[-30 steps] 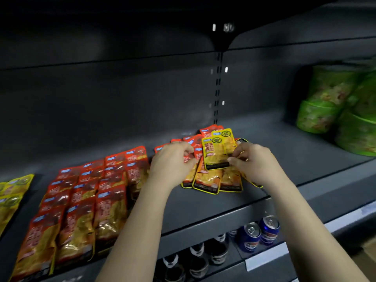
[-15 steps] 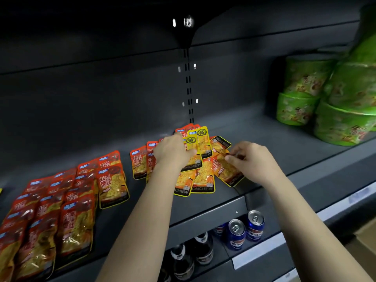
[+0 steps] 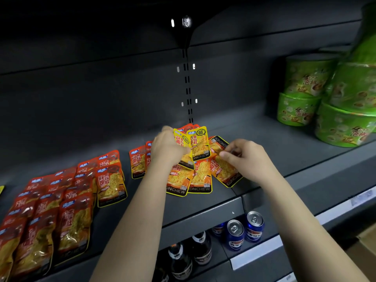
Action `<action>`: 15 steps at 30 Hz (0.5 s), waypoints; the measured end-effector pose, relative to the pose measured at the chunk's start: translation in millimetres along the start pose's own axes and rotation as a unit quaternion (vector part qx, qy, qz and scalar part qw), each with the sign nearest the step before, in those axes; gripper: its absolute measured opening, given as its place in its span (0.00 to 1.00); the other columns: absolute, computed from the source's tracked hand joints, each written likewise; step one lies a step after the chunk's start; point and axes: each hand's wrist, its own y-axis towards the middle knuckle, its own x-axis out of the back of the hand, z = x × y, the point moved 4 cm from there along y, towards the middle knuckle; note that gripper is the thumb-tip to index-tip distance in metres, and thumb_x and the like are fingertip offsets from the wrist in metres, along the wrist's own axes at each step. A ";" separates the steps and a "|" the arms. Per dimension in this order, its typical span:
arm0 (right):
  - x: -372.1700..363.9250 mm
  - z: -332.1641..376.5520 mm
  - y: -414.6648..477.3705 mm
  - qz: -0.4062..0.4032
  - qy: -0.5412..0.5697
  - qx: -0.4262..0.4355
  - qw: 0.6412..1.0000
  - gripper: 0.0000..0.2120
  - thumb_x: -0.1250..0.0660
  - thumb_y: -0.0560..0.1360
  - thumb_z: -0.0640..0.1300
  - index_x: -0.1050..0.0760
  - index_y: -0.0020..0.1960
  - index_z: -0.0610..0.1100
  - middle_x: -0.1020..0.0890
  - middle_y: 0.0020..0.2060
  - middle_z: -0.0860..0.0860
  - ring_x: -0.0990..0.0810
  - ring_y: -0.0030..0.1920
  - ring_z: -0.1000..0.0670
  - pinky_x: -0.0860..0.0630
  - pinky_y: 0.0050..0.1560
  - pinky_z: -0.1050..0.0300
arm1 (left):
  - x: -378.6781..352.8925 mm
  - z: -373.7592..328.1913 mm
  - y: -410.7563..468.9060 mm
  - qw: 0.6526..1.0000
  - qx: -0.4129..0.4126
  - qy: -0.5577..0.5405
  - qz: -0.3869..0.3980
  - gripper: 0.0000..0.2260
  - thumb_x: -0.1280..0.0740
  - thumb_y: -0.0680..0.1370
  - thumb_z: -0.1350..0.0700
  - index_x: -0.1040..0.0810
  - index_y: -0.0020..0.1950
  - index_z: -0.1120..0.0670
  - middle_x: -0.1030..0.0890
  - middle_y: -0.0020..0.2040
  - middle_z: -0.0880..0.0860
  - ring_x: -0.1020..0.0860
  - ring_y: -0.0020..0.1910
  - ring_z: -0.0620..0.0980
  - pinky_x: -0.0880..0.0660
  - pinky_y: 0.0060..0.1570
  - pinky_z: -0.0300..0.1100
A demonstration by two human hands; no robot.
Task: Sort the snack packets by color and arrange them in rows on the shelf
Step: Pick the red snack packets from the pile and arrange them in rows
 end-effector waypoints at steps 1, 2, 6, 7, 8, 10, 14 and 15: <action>-0.7 2.1 0.8 0.001 0.023 0.002 1.000 0.08 0.29 0.73 0.54 0.22 0.44 0.50 0.19 0.40 0.55 0.22 0.39 0.53 0.29 0.41 0.60 | 2.7 -0.6 -1.7 0.999 -0.013 -0.043 -0.005 0.27 0.22 0.69 0.53 0.29 0.64 0.55 0.20 0.55 0.52 0.23 0.56 0.54 0.29 0.46 0.44; -1.5 5.5 1.3 0.004 0.043 0.006 0.999 0.08 0.29 0.73 0.55 0.21 0.45 0.50 0.19 0.40 0.55 0.21 0.40 0.54 0.28 0.41 0.61 | 4.4 -1.9 -4.2 0.995 -0.026 -0.095 -0.003 0.25 0.22 0.69 0.54 0.28 0.61 0.53 0.19 0.51 0.51 0.21 0.53 0.52 0.27 0.48 0.44; -6.0 19.8 4.1 0.031 0.118 0.026 0.992 0.11 0.30 0.74 0.53 0.23 0.53 0.49 0.18 0.43 0.51 0.21 0.42 0.53 0.27 0.38 0.58 | -2.3 -16.9 -20.1 0.949 -0.048 -0.299 0.086 0.20 0.25 0.71 0.64 0.28 0.58 0.52 0.21 0.45 0.50 0.21 0.44 0.48 0.24 0.47 0.43; -6.7 22.0 4.4 0.037 0.144 0.028 0.989 0.12 0.30 0.74 0.52 0.24 0.55 0.49 0.17 0.44 0.48 0.21 0.40 0.53 0.27 0.37 0.58 | -6.0 -21.3 -23.8 0.938 -0.053 -0.324 0.111 0.20 0.26 0.71 0.65 0.28 0.58 0.52 0.21 0.46 0.52 0.21 0.44 0.49 0.24 0.47 0.42; -6.7 23.4 4.6 0.037 0.179 0.024 0.983 0.14 0.29 0.74 0.51 0.25 0.57 0.48 0.17 0.43 0.46 0.22 0.39 0.53 0.26 0.39 0.57 | -9.5 -24.4 -26.3 0.929 -0.056 -0.342 0.128 0.19 0.26 0.71 0.66 0.28 0.58 0.53 0.22 0.46 0.53 0.21 0.44 0.50 0.24 0.46 0.42; -5.1 22.5 4.3 0.024 0.276 0.001 0.961 0.18 0.27 0.73 0.47 0.29 0.59 0.46 0.17 0.40 0.46 0.20 0.39 0.51 0.25 0.43 0.52 | -15.4 -27.1 -28.6 0.912 -0.053 -0.379 0.146 0.17 0.27 0.72 0.68 0.28 0.54 0.53 0.22 0.45 0.54 0.21 0.41 0.49 0.23 0.44 0.42; -2.3 18.4 6.0 0.030 0.428 -0.041 0.902 0.30 0.24 0.66 0.38 0.34 0.64 0.44 0.15 0.40 0.48 0.17 0.41 0.45 0.20 0.45 0.48 | -29.3 -27.0 -32.2 0.894 -0.044 -0.410 0.174 0.17 0.27 0.71 0.68 0.29 0.52 0.53 0.21 0.48 0.57 0.21 0.45 0.52 0.23 0.50 0.49; -1.9 18.4 6.5 0.036 0.450 -0.048 0.891 0.32 0.24 0.64 0.37 0.34 0.64 0.44 0.15 0.42 0.46 0.17 0.42 0.44 0.20 0.46 0.47 | -31.8 -28.0 -33.7 0.898 -0.048 -0.401 0.176 0.17 0.27 0.72 0.68 0.29 0.53 0.54 0.21 0.49 0.58 0.21 0.47 0.53 0.22 0.51 0.50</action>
